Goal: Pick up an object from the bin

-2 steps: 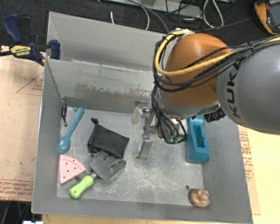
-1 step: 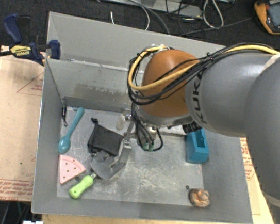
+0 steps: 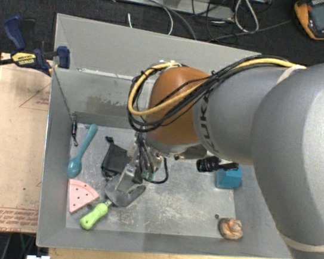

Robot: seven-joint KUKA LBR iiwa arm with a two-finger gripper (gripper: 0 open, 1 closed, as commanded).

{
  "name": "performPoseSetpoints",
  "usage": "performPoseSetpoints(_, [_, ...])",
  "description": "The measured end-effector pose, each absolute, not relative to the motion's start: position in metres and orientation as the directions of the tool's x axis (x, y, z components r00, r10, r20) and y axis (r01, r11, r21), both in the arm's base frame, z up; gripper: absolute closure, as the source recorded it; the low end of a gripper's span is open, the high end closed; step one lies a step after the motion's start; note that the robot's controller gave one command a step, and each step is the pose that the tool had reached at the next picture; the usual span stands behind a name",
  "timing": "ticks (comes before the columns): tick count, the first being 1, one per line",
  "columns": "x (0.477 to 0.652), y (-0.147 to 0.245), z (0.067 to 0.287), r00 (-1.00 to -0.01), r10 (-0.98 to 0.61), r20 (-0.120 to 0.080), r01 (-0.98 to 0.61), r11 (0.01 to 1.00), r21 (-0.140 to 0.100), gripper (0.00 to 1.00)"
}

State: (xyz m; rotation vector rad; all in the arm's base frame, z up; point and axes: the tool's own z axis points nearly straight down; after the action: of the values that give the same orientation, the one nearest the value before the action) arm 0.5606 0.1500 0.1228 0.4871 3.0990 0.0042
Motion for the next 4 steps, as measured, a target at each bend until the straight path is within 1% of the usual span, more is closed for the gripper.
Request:
performPoseSetpoints(1, [0.559,0.159,0.127,-0.956,0.292,-0.006,0.292,0.956,0.005,0.0])
performPoseSetpoints(2, [0.565,0.146,0.071,-0.912,0.411,-0.007,0.411,0.912,0.009,0.0])
performPoseSetpoints(3, [0.567,0.139,0.072,-0.916,0.402,-0.016,0.402,0.916,0.017,1.0])
performPoseSetpoints(4, [0.567,0.139,0.072,-0.916,0.402,-0.016,0.402,0.916,0.017,1.0])
